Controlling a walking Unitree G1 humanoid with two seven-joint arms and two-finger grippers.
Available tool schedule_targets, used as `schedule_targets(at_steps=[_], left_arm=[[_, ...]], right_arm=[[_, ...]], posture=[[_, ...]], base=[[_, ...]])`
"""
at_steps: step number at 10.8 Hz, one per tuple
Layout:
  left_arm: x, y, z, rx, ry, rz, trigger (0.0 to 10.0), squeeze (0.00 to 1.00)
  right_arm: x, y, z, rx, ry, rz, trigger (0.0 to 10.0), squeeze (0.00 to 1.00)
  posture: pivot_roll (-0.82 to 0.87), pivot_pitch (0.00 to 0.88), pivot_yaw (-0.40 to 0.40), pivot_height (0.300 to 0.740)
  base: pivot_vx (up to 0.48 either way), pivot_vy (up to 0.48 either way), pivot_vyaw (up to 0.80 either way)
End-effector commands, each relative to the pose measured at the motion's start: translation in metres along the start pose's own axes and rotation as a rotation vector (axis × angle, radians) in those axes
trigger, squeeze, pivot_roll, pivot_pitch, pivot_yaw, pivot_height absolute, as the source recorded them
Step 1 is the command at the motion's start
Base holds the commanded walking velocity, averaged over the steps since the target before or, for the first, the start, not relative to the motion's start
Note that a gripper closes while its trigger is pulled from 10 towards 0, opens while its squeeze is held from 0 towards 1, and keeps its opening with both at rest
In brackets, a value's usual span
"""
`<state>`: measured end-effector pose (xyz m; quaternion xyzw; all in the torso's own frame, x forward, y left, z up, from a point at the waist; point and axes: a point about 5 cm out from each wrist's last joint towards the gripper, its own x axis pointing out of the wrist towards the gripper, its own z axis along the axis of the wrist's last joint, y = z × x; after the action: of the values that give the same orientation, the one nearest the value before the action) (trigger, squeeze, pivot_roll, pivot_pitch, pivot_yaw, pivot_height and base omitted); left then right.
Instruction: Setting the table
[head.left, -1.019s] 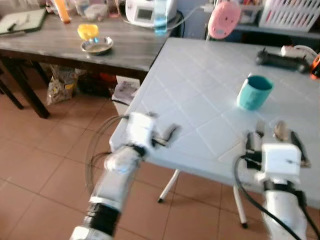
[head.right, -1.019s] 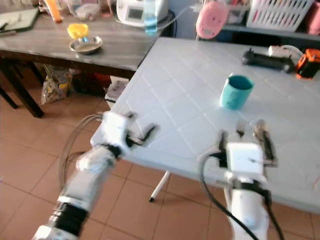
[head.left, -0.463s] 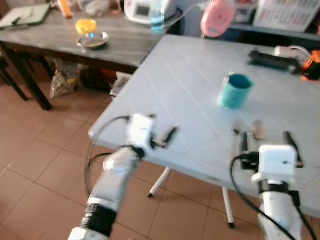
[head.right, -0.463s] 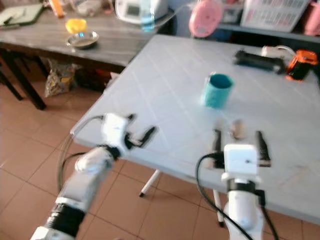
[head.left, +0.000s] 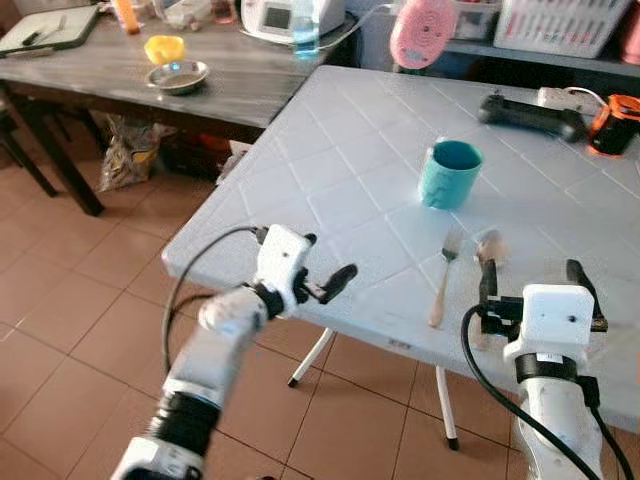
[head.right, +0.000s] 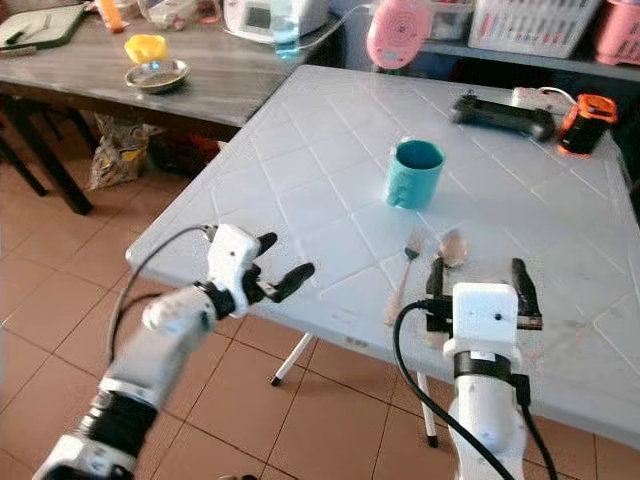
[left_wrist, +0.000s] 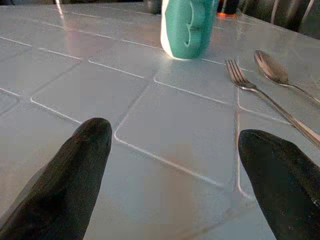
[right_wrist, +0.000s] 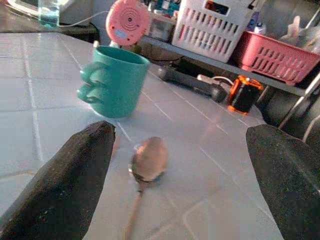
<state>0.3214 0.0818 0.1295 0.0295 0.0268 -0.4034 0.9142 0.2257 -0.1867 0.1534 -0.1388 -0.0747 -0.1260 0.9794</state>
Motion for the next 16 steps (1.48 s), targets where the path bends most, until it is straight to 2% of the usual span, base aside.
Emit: schedule_targets(at_steps=[1, 3, 4, 6, 9, 12, 13, 14, 15, 16], left_arm=[[-0.001, -0.001, 0.011, 0.055, 0.039, -0.136, 10.0, 0.00], [-0.005, 0.001, 0.020, 0.147, 0.078, -0.262, 10.0, 0.00], [-0.002, 0.006, 0.024, 0.150, 0.079, -0.256, 10.0, 0.00], [0.001, 0.004, 0.028, 0.139, 0.076, -0.286, 10.0, 0.00], [0.003, 0.003, 0.025, 0.141, 0.085, -0.304, 10.0, 0.00], [-0.003, 0.005, 0.018, 0.164, 0.118, -0.359, 10.0, 0.00], [-0.003, 0.006, 0.017, 0.169, 0.120, -0.359, 10.0, 0.00], [-0.002, 0.004, 0.017, 0.163, 0.112, -0.358, 10.0, 0.00], [-0.005, 0.001, 0.013, 0.167, 0.119, -0.376, 10.0, 0.00], [-0.006, 0.000, 0.011, 0.171, 0.126, -0.390, 10.0, 0.00]], right_arm=[[0.000, 0.005, 0.002, 0.051, 0.010, 0.022, 10.0, 0.00], [0.004, 0.017, 0.000, 0.143, 0.060, 0.054, 10.0, 0.00], [0.012, 0.028, -0.005, 0.199, 0.144, 0.079, 10.0, 0.00], [0.027, 0.038, -0.004, 0.242, 0.198, 0.097, 10.0, 0.00], [0.045, 0.039, -0.012, 0.236, 0.275, 0.059, 10.0, 0.00], [0.046, 0.039, -0.024, 0.305, 0.339, 0.062, 10.0, 0.00], [0.048, 0.037, -0.025, 0.303, 0.346, 0.031, 10.0, 0.00], [0.051, 0.040, -0.025, 0.281, 0.324, 0.056, 10.0, 0.00], [0.052, 0.045, -0.022, 0.362, 0.312, 0.084, 10.0, 0.00], [0.054, 0.047, -0.021, 0.314, 0.305, 0.095, 10.0, 0.00]], posture=[[0.02, 0.125, 0.033, 0.740], [0.03, 0.129, 0.034, 0.740], [0.03, 0.131, 0.039, 0.740], [0.02, 0.130, 0.038, 0.740], [0.03, 0.126, 0.031, 0.740], [0.03, 0.124, 0.019, 0.740], [0.03, 0.122, 0.018, 0.740], [0.03, 0.122, 0.018, 0.740], [0.03, 0.118, 0.019, 0.740], [0.03, 0.119, 0.021, 0.740]], base=[[0.000, 0.000, 0.00], [0.000, 0.000, 0.00], [0.000, 0.000, 0.00], [0.000, 0.000, 0.00], [0.000, 0.000, 0.00], [0.000, 0.000, 0.00], [0.000, 0.000, 0.00], [0.000, 0.000, 0.00], [0.000, 0.000, 0.00], [0.000, 0.000, 0.00]])
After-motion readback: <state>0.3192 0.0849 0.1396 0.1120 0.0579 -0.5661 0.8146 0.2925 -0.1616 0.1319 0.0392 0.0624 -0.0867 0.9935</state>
